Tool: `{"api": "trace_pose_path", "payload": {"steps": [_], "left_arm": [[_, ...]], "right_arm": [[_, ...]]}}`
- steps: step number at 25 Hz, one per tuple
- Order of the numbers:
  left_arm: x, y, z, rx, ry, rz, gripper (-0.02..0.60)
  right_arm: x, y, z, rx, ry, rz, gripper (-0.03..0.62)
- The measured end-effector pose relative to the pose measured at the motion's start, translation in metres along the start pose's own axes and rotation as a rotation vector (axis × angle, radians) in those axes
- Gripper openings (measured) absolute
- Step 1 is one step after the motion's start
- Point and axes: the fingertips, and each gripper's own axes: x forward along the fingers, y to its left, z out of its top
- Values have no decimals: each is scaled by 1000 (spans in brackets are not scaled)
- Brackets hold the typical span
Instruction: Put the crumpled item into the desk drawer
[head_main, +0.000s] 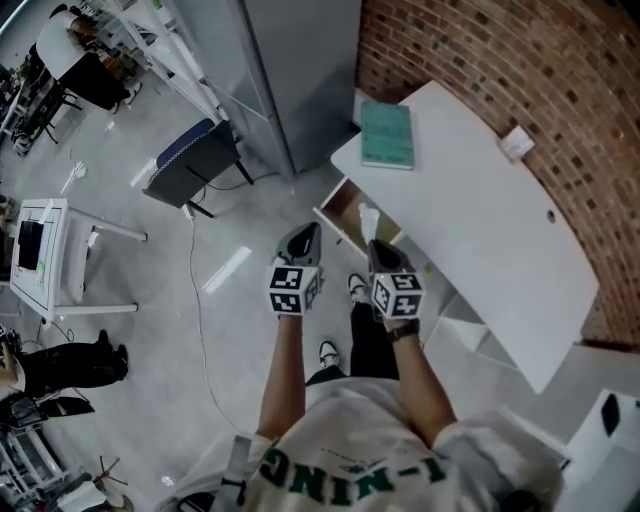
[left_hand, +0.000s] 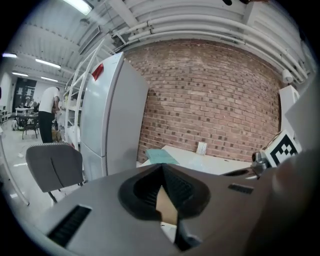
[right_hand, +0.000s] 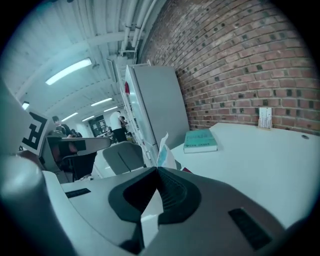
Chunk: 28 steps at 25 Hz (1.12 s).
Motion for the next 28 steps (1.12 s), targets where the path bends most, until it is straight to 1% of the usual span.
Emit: {"api": "trace_pose_path", "payload": {"steps": [3,8,12,17,22,28], "left_arm": [[23,4,-21,-24,36,-8,-3],[49,9,-48,-48,63,-13,-3],[73,12,-71,-99,108,-12,-3],[100,12,-97,-105,157,-33,-3],[124,6,-135,-105,197,-89,-3],[141,6,-172,-154,217,-93,-3]], "right_arm": [[21,-16,-24,3,61,-17,5],[46,-41,-60,-29,142,-37,5],[66,-62,-82,-10,197,-52,5],[96,-77,-111,-6,281,-45,5],[121,-91,-138,0,329,-46,5],[148,-108,-164,4,379,-49,5]]}}
